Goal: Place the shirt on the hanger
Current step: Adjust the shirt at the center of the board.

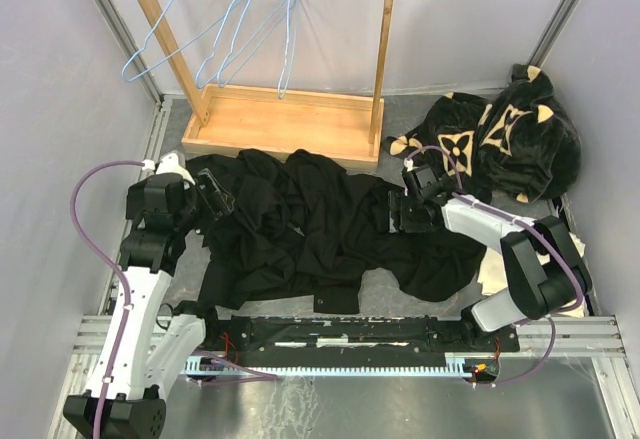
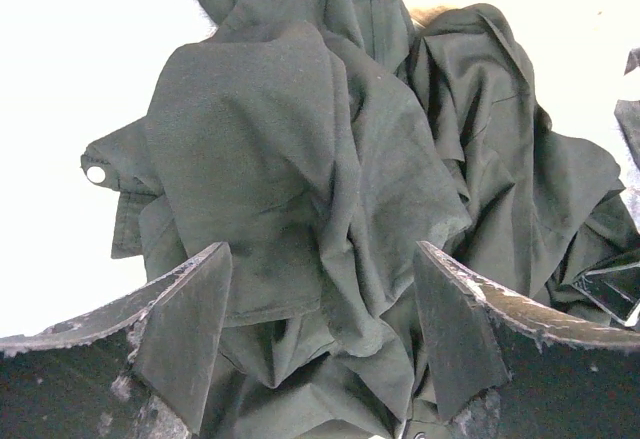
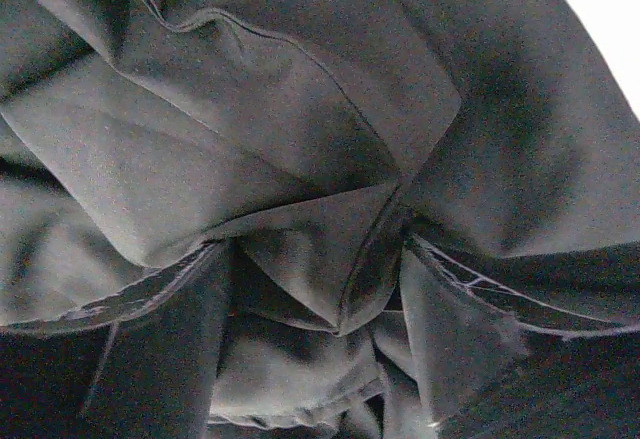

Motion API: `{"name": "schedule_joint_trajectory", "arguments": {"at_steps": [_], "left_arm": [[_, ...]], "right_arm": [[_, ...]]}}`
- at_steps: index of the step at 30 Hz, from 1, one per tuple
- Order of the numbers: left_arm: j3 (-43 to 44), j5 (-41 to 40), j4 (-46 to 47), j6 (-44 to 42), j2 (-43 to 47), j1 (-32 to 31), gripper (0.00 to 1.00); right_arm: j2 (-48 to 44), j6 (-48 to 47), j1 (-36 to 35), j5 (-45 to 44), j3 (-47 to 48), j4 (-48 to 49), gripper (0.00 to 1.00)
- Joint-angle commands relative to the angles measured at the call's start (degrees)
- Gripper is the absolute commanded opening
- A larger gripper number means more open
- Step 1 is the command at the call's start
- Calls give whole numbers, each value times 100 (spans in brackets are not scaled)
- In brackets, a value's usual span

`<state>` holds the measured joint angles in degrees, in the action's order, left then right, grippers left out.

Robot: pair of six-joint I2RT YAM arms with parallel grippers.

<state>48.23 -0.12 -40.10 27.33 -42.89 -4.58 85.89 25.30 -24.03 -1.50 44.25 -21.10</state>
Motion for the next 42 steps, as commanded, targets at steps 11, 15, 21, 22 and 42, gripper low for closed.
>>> {"name": "schedule_joint_trajectory", "arguments": {"at_steps": [11,15,21,22,42], "left_arm": [[-182,-165,509,-88,447,32,74],[-177,-140,480,-95,364,31,74],[-182,-151,492,-88,351,27,74],[-182,-168,493,-81,352,22,74],[-243,-75,604,-90,432,27,75]], "right_arm": [[887,2037,-2162,-703,739,889,16],[1632,2306,-2779,-712,1748,1112,12],[2642,1636,-3467,-96,3665,1033,18],[2662,1425,-3550,-84,3858,986,20],[-218,1033,-3566,-3987,2759,-1899,93]]}}
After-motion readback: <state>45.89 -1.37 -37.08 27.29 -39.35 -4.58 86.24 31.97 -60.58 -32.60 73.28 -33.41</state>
